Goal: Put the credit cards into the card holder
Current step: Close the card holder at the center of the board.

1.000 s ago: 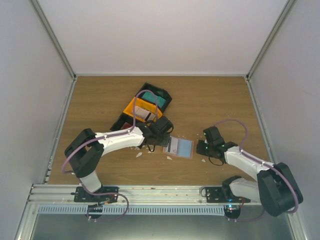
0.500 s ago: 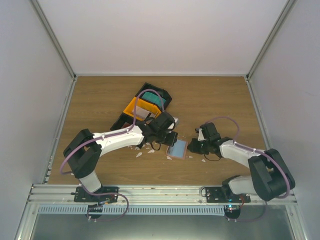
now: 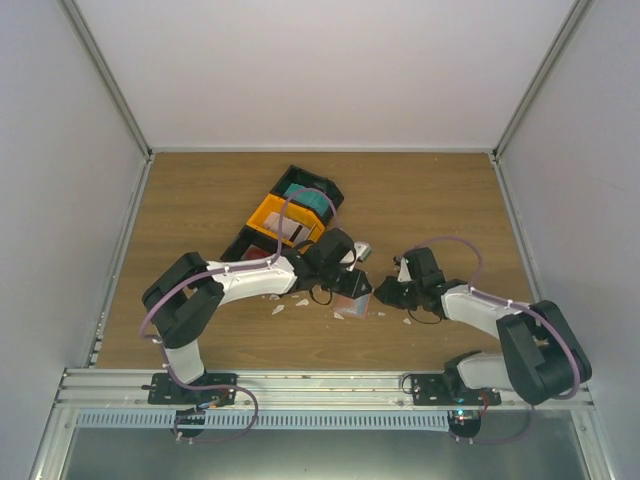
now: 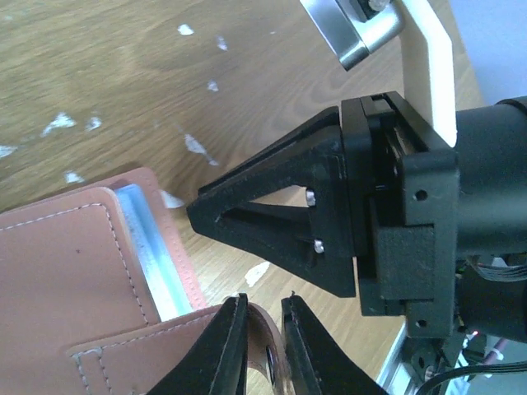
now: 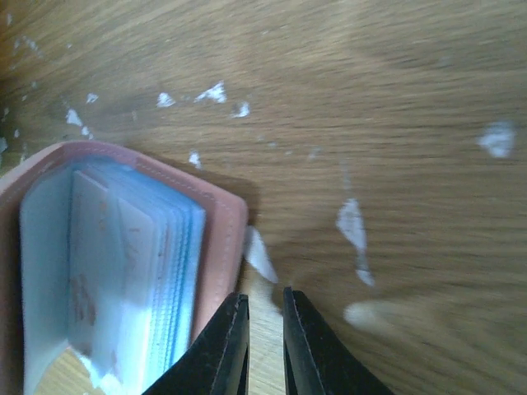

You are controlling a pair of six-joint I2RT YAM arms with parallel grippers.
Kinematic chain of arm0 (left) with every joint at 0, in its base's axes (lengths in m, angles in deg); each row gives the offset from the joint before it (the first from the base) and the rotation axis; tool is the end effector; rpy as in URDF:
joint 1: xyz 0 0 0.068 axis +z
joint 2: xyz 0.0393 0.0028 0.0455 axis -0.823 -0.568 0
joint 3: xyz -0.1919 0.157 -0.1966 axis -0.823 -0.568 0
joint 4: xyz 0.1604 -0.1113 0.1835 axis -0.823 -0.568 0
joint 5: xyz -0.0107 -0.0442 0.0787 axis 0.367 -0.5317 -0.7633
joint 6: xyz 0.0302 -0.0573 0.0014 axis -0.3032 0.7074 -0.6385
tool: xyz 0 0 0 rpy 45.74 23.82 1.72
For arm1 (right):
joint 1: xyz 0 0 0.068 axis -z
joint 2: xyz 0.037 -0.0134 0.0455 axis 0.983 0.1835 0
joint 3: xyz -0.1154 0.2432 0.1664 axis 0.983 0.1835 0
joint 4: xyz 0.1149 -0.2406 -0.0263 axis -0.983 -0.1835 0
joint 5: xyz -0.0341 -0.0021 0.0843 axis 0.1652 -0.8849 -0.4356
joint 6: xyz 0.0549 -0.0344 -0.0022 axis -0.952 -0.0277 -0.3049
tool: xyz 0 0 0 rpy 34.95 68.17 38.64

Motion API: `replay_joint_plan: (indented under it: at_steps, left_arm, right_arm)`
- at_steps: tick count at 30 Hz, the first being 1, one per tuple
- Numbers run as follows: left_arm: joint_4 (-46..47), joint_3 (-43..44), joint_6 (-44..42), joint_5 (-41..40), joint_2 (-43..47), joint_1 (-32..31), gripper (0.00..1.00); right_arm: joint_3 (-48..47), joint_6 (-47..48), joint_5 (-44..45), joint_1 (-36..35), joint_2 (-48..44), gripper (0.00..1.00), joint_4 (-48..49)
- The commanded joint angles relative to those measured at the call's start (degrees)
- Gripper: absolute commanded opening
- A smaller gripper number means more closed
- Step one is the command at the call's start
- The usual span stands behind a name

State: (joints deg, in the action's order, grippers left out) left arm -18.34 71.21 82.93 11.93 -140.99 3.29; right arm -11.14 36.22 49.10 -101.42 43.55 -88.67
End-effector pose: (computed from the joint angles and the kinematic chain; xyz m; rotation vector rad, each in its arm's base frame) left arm 0.2305 -0.3250 0.2182 0.6443 2.5635 -1.0371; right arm 0.1931 0.0977 0.1515 0.2635 2.6973 0.8442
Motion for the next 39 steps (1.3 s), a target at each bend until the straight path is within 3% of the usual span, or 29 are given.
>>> replay_joint_plan:
  at_steps: [1, 9, 15, 19, 23, 31, 39]
  left_arm:
    - [11.0, -1.7, 0.2, 4.4, -2.0, -1.0, 0.17]
    - [15.0, -0.6, 0.6, 6.5, -9.1, -1.2, 0.17]
    - [12.5, 1.1, -0.1, 6.6, -9.3, -1.3, 0.35]
    - [8.9, 2.8, -1.4, 7.5, -4.4, -1.3, 0.55]
    - [5.7, 2.5, -2.5, 7.3, 0.9, -1.1, 0.65]
    - [0.0, -2.5, 0.4, -5.3, 7.1, 1.7, 0.57]
    - [-1.0, -8.2, 5.3, -9.2, 6.0, 5.1, 0.41]
  right_arm:
    - [1.1, -1.3, 7.1, 0.9, -3.4, 0.15, -5.0]
    - [-1.0, -2.4, 17.3, 1.3, -14.4, 0.24, -12.8]
    - [-3.2, -1.5, 18.6, 1.3, -17.2, 0.29, -15.4]
    - [-4.4, 1.4, 16.2, 1.4, -18.3, 0.31, -15.0]
    - [-5.4, 2.9, 13.6, 1.4, -19.7, 0.34, -13.5]
    - [-7.2, 7.5, 1.8, -0.3, -14.3, 0.35, -8.4]
    - [-12.3, 10.1, 3.6, -8.1, -4.7, 0.29, -10.4]
